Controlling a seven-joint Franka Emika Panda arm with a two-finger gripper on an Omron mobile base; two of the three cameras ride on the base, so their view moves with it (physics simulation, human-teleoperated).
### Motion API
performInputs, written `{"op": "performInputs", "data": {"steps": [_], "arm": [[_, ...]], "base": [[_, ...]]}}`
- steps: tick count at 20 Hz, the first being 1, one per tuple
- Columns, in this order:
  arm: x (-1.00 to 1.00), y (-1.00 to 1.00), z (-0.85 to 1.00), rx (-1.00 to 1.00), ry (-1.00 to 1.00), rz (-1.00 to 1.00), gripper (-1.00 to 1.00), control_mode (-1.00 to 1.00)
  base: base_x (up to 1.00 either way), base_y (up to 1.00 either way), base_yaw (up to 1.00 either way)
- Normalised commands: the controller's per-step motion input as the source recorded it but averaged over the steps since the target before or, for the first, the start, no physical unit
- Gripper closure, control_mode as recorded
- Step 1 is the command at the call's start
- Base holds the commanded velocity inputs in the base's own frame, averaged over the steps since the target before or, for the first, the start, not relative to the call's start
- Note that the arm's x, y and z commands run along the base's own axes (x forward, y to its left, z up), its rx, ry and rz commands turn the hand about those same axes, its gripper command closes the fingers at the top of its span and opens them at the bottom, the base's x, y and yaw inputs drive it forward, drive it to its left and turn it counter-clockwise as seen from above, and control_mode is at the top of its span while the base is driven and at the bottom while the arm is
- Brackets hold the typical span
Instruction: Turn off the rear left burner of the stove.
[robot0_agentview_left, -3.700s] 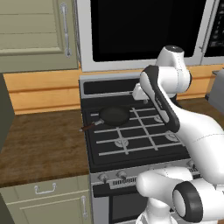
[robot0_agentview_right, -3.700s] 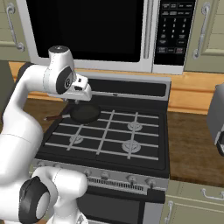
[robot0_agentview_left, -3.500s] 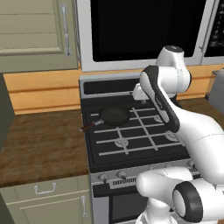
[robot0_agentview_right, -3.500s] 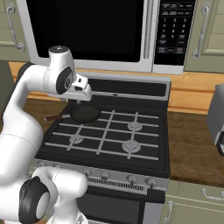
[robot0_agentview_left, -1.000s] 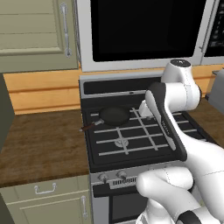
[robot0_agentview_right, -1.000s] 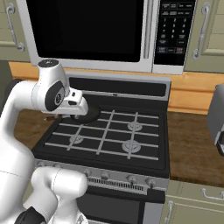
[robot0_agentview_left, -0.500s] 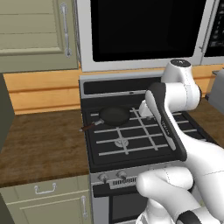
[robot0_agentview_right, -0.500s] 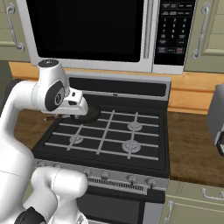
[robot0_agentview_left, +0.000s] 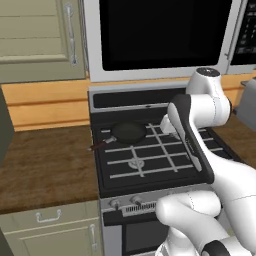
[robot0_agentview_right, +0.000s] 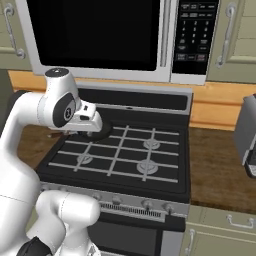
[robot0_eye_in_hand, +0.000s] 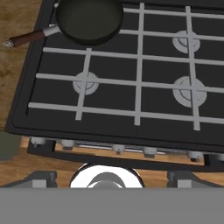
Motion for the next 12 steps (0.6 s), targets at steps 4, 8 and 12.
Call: {"op": "performInputs", "data": {"steps": [4, 8, 12], "arm": [[0.0, 0.0, 0.0, 0.0, 0.0, 0.0, -1.0, 1.0], [0.0, 0.0, 0.0, 0.0, 0.0, 0.0, -1.0, 1.0], [0.0, 0.0, 0.0, 0.0, 0.0, 0.0, -1.0, 1.0]], "base": [[0.0, -0.35, 0.0], [0.0, -0.39, 0.0], [0.0, -0.39, 0.0]]}}
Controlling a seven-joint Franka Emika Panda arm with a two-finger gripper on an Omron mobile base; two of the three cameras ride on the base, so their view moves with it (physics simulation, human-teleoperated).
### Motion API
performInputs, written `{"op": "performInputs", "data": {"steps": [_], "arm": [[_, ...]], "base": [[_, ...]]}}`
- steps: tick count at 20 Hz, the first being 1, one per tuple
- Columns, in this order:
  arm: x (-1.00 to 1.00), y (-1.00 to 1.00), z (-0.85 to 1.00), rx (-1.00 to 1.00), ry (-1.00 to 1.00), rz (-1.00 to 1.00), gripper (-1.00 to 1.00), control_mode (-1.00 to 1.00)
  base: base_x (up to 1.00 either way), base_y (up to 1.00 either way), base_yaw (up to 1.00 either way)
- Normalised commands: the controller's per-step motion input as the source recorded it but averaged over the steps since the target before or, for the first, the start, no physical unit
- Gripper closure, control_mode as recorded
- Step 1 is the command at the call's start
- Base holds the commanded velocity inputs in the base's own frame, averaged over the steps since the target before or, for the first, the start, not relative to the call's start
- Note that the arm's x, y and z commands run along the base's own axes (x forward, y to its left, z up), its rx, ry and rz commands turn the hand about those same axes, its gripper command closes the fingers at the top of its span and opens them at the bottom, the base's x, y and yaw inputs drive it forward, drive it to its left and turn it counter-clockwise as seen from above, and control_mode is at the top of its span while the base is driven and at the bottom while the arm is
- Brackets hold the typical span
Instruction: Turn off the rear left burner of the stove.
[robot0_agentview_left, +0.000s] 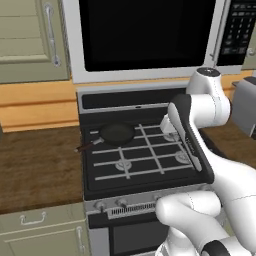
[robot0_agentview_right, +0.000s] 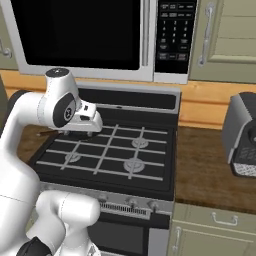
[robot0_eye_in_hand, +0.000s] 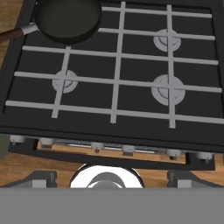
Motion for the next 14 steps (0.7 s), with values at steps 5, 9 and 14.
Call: {"op": "performInputs", "data": {"steps": [5, 9, 14], "arm": [[0.0, 0.0, 0.0, 0.0, 0.0, 0.0, -1.0, 1.0], [0.0, 0.0, 0.0, 0.0, 0.0, 0.0, -1.0, 1.0], [0.0, 0.0, 0.0, 0.0, 0.0, 0.0, -1.0, -1.0]], "base": [[0.0, -0.41, 0.0], [0.0, -0.35, 0.0], [-0.01, -0.08, 0.0]]}}
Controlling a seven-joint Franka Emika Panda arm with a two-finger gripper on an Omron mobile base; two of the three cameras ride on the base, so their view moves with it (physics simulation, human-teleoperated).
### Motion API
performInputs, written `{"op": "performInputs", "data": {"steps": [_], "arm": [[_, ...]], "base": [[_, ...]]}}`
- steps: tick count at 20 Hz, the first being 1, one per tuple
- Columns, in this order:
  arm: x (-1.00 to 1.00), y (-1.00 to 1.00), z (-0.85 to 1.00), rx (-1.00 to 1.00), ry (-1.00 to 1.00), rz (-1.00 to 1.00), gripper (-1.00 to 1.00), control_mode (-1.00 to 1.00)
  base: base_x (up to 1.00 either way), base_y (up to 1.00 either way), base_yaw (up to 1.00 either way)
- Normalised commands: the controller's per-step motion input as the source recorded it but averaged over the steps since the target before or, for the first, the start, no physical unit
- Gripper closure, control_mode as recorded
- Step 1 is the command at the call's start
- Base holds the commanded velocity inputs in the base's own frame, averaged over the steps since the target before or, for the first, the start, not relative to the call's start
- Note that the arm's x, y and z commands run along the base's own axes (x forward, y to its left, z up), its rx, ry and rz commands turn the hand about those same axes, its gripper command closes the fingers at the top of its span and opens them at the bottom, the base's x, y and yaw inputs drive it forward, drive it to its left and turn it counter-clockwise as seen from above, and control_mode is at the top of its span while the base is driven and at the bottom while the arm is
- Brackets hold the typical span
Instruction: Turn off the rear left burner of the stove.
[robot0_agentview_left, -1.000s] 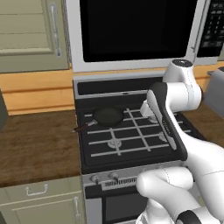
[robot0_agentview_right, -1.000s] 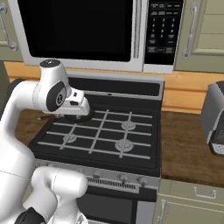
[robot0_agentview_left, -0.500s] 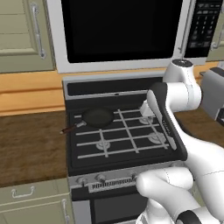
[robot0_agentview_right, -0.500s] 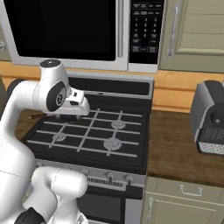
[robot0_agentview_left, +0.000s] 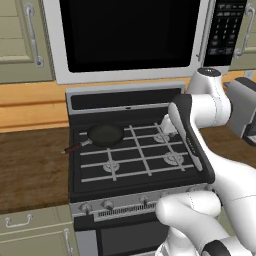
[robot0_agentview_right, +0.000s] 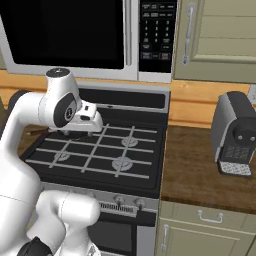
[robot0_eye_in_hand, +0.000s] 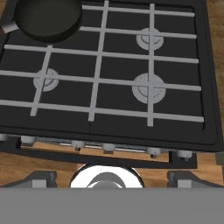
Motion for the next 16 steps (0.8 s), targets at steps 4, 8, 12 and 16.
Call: {"op": "performInputs", "data": {"steps": [4, 8, 12, 16], "arm": [[-0.04, 0.04, 0.0, 0.0, 0.0, 0.01, -1.0, -1.0], [-0.62, 0.79, -0.14, -0.11, 0.0, 0.27, -1.0, -1.0], [-0.92, 1.0, -0.4, -0.29, 0.0, 0.48, -1.0, -1.0], [-0.98, 1.0, -0.5, -0.29, 0.01, 0.47, -1.0, -1.0]], "base": [[0.0, 0.0, 0.0], [0.0, 0.0, 0.0], [0.0, 0.0, 0.0], [0.0, 0.0, 0.0]]}}
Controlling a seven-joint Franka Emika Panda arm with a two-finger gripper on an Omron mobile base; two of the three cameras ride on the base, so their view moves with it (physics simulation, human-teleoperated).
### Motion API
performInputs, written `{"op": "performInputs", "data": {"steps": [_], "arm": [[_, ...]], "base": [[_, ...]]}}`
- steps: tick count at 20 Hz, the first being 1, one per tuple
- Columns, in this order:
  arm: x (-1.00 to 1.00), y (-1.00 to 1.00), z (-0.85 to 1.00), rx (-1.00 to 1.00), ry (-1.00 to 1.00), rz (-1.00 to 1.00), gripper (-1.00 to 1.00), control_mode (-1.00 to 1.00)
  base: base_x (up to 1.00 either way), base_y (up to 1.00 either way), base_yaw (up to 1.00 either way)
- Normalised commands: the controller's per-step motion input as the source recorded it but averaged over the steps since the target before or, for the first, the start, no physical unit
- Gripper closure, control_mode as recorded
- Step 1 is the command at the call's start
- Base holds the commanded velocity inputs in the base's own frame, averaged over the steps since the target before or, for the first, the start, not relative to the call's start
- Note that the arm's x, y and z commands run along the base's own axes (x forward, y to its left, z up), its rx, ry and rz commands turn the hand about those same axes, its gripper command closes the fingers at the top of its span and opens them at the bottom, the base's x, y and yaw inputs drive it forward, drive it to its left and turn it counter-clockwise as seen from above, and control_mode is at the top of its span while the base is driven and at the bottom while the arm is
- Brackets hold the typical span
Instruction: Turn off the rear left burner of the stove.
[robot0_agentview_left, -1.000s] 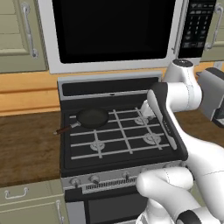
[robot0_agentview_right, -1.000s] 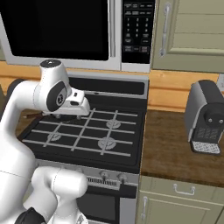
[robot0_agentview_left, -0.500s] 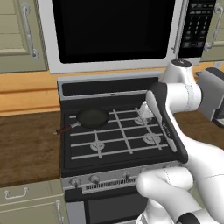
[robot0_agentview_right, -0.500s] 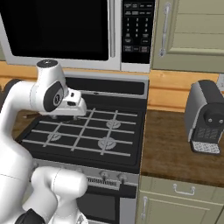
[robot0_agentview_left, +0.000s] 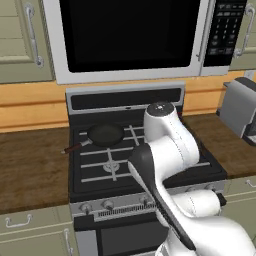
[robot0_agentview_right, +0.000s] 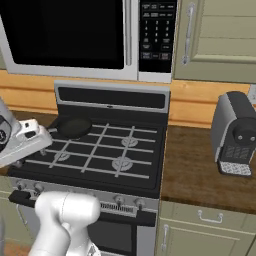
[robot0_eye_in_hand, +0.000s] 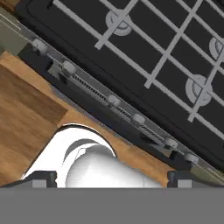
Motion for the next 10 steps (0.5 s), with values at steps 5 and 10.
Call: {"op": "performInputs", "data": {"steps": [5, 10], "arm": [[-0.83, 1.0, -0.67, -0.29, 0.04, 0.48, -1.0, -1.0], [-0.24, 1.0, -0.83, -0.34, -0.16, 0.43, -1.0, -1.0]], "base": [[0.0, 0.0, 0.0], [0.0, 0.0, 0.0]]}}
